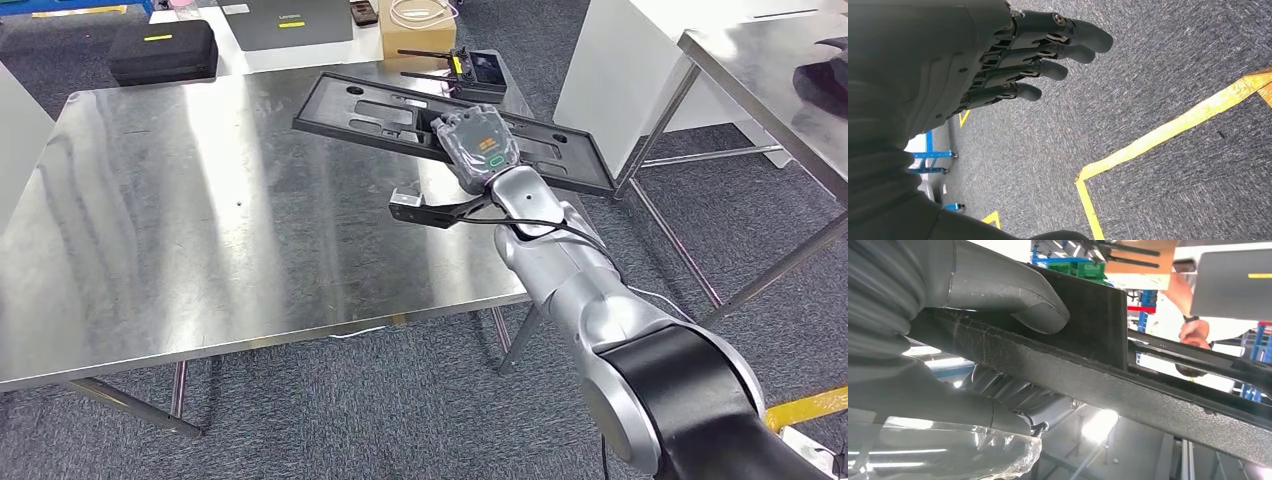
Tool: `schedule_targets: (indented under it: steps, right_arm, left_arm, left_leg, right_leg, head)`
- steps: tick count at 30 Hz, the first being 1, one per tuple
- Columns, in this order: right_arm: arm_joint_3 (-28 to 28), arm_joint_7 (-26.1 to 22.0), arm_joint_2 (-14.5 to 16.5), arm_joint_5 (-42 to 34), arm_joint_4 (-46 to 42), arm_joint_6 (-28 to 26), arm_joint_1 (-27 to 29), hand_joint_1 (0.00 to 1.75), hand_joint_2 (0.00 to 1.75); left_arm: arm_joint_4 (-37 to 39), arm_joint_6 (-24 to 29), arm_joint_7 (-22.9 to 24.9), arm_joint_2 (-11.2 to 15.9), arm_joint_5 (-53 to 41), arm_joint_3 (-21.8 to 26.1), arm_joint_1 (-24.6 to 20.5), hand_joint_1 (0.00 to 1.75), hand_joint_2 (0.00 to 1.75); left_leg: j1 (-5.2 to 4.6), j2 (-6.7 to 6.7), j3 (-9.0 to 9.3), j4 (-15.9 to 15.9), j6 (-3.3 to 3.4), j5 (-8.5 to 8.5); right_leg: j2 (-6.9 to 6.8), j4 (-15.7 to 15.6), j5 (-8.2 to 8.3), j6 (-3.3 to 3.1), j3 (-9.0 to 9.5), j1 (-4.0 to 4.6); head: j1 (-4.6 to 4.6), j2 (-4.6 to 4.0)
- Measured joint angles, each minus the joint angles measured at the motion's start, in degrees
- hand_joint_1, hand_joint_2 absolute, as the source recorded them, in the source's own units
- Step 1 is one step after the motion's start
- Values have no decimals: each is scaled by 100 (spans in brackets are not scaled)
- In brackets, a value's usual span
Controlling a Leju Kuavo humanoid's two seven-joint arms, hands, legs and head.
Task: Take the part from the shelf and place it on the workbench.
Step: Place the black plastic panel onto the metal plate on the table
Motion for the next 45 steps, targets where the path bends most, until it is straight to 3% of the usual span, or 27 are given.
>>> schedule_targets:
  steps: [19,45]
  right_arm:
    - [-46,170,-286,10,2,238,223,175,175]
    - [305,85,-328,32,2,346,166,175,175]
  left_arm:
    - [0,-65,-35,2,-73,-13,0,0,175]
    - [-1,-131,-263,0,49,4,1,0,175]
  left_leg:
    - [-1,0,-1,0,0,0]
    - [-1,0,-1,0,0,0]
  right_leg:
    - [1,0,0,0,0,0]
    - [0,0,0,0,1,0]
  head:
    - [1,0]
    - [0,0]
